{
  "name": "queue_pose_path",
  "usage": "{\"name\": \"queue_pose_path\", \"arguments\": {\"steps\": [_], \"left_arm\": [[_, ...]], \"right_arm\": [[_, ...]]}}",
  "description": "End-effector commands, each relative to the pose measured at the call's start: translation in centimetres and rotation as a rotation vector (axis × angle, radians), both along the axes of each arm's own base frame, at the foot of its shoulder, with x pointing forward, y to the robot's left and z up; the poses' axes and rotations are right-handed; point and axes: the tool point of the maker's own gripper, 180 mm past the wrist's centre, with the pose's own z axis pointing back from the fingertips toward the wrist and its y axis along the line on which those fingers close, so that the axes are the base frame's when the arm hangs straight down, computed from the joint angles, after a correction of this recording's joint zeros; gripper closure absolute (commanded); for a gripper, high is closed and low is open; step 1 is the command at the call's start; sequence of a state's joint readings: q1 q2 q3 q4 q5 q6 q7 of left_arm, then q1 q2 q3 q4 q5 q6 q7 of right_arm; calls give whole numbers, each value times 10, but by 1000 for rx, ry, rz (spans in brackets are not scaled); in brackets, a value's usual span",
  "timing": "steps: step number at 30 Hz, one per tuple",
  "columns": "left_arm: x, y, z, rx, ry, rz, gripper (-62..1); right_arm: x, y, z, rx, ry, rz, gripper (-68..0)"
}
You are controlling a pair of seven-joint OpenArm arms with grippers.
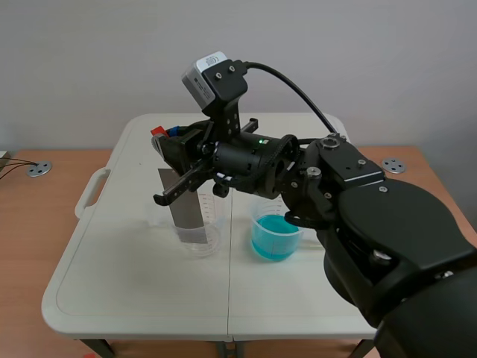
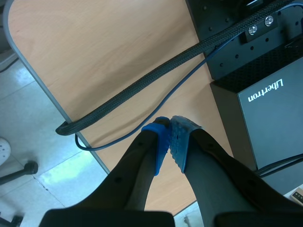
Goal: Hold the metal plate by the orange handle, dip it into the blue solution, take it out and point at it, then put the plate back in the beaker on the left.
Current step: 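Put the plate into the left beaker, then return to the home posture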
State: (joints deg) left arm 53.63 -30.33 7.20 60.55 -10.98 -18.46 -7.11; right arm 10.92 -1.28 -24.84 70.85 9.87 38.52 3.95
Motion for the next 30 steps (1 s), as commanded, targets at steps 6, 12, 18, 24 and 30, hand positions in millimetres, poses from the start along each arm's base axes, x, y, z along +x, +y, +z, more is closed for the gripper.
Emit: {"name": "queue_pose_path", "arguments": {"steps": [6,12,18,24,30], "left_arm": [[-2,-2,2,-9,2,3,-19],[-2,-2,2,-9,2,3,-19],[-2,-2,2,-9,2,3,-19],[-2,-2,2,-9,2,3,-19],[-2,-2,2,-9,2,3,-19]], "right_arm": [[11,-1,15,39,-32,-27,-11],[13,-3,7,29,-13,-49,-11],[13,-5,-5,35,16,-53,-11],[13,-6,-8,30,24,-55,-11],[15,-8,-6,38,16,-67,-11]]}}
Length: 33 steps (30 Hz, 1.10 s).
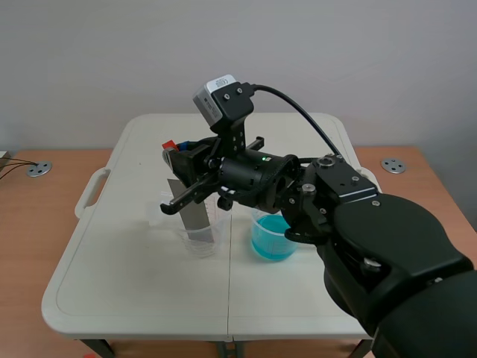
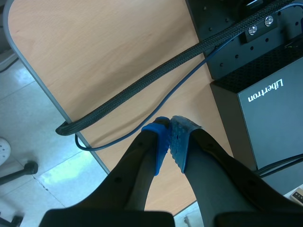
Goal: Hold the metal plate by the orange handle, dip it into the blue solution, take it out and point at it, then put the plate back in the beaker on the left.
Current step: 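Return to the home posture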
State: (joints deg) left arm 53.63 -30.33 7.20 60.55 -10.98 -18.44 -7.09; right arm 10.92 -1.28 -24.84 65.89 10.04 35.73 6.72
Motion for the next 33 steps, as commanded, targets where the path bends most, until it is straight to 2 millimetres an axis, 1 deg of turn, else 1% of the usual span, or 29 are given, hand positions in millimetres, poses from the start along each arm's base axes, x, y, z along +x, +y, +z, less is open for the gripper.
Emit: {"name": "queue_pose_path", "arguments": {"steps": [1,4,6,7,8,9,10,14,15,17,21,23,25,26,28,30,33], "left_arm": [[-2,-2,2,-10,1,3,-19],[-2,-2,2,-10,1,2,-19],[-2,-2,2,-10,2,2,-29],[-2,-2,2,-10,2,2,-54],[-2,-2,2,-10,2,2,-93],[-2,-2,2,-10,2,2,-144],[-2,-2,2,-10,2,2,-213],[-2,-2,2,-10,1,3,-572],[-2,-3,2,-13,0,10,-623],[-1,-4,2,-15,-3,14,-623],[-2,-8,1,-22,-3,24,-623],[-2,-8,1,-21,-3,24,-623],[-1,-7,1,-18,-5,25,-623],[-1,-7,1,-18,-5,25,-623],[-1,-7,1,-18,-5,25,-623],[-1,-7,1,-18,-5,25,-623],[-1,-7,1,-21,-10,27,-623]], "right_arm": [[10,-2,17,30,-45,-13,-11],[13,-4,20,31,-56,-21,-17],[15,-6,21,26,-64,-22,-55],[16,-7,22,22,-68,-23,-75],[19,-9,23,17,-75,-31,-90],[21,-11,24,12,-80,-40,-101],[24,-13,25,7,-86,-47,-109],[33,-24,28,-7,-104,-80,-117],[36,-27,29,-9,-106,-90,-117],[40,-32,30,-13,-113,-105,-125],[46,-40,34,-8,-118,-129,-217],[48,-43,35,-3,-121,-139,-292],[49,-45,35,-1,-121,-146,-406],[49,-45,35,0,-121,-146,-452],[48,-45,33,-6,-115,-146,-510],[49,-46,33,-7,-114,-153,-551],[55,-53,33,-16,-120,-200,-639]]}}
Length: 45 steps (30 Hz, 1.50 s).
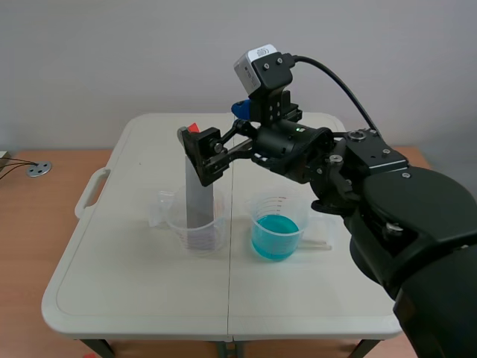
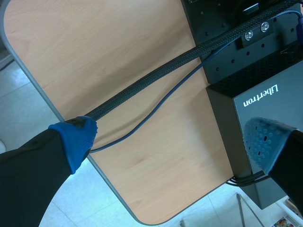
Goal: Hold the metal plate by the orange handle, dip it into the blue solution, take it out and point at it, then put the plate back in the beaker on the left.
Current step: 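Return to the home posture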
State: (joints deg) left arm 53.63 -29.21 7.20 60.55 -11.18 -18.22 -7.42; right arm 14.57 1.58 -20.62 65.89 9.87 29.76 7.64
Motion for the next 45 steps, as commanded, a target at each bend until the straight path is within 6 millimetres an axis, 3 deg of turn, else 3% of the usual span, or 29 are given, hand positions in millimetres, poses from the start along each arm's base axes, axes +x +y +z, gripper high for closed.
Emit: {"name": "queue_pose_path", "arguments": {"steps": [1,7,10,16,20,24,29,34,39,45], "left_arm": [[-1,-1,2,-11,-2,4,-623],[-1,0,2,-3,-2,4,-623],[6,22,0,66,-28,57,-623],[67,103,22,266,-257,188,-623],[116,154,61,345,-476,296,-623],[163,181,112,368,-726,357,-623],[211,169,163,325,-940,324,-623],[250,126,203,222,-1083,252,-623],[274,83,240,131,-1207,215,-623],[297,56,263,117,-1303,217,-623]], "right_arm": [[10,-6,14,14,-39,-32,-668],[12,-25,2,-44,-23,-74,-664],[8,-40,2,-58,-32,-104,-664],[-10,-70,14,-68,-70,-154,-664],[-25,-91,23,-96,-88,-194,-664],[-43,-107,29,-126,-93,-222,-664],[-65,-120,30,-158,-83,-238,-664],[-87,-129,27,-177,-55,-251,-664],[-110,-136,23,-197,-21,-262,-664],[-134,-142,19,-218,23,-269,-664]]}}
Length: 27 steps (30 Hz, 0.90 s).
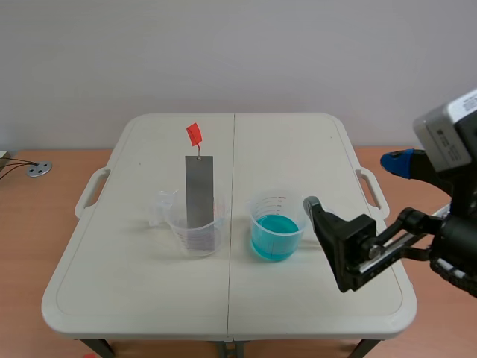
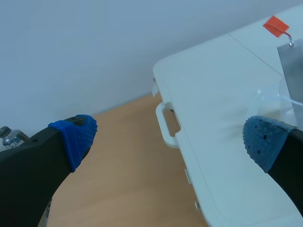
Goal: Hold the metal plate by the orange handle, dip it into the blue solution, take it out and point at it, then put the plate back in the beaker on the left.
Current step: 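Return to the home posture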
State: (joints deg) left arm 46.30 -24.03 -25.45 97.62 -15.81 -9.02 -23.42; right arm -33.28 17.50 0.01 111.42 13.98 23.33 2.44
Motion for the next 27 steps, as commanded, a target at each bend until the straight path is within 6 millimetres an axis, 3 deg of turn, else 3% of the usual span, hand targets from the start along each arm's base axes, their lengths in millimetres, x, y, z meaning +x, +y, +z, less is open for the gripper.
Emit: {"name": "queue_pose_path", "arguments": {"steps": [1,8,16,20,27], "left_arm": [[5,-6,4,-16,-32,-7,-623],[18,-48,0,-11,-60,-106,-623],[11,-87,2,-74,-71,-207,-623],[1,-96,6,-103,-92,-238,-623],[-1,-96,3,-103,-75,-237,-623]], "right_arm": [[-2,-1,9,4,-19,3,-664],[-24,-3,8,9,15,-1,-664],[-33,0,6,16,34,5,-663],[-33,0,7,17,32,5,-663],[-33,0,8,18,29,5,-663]]}}
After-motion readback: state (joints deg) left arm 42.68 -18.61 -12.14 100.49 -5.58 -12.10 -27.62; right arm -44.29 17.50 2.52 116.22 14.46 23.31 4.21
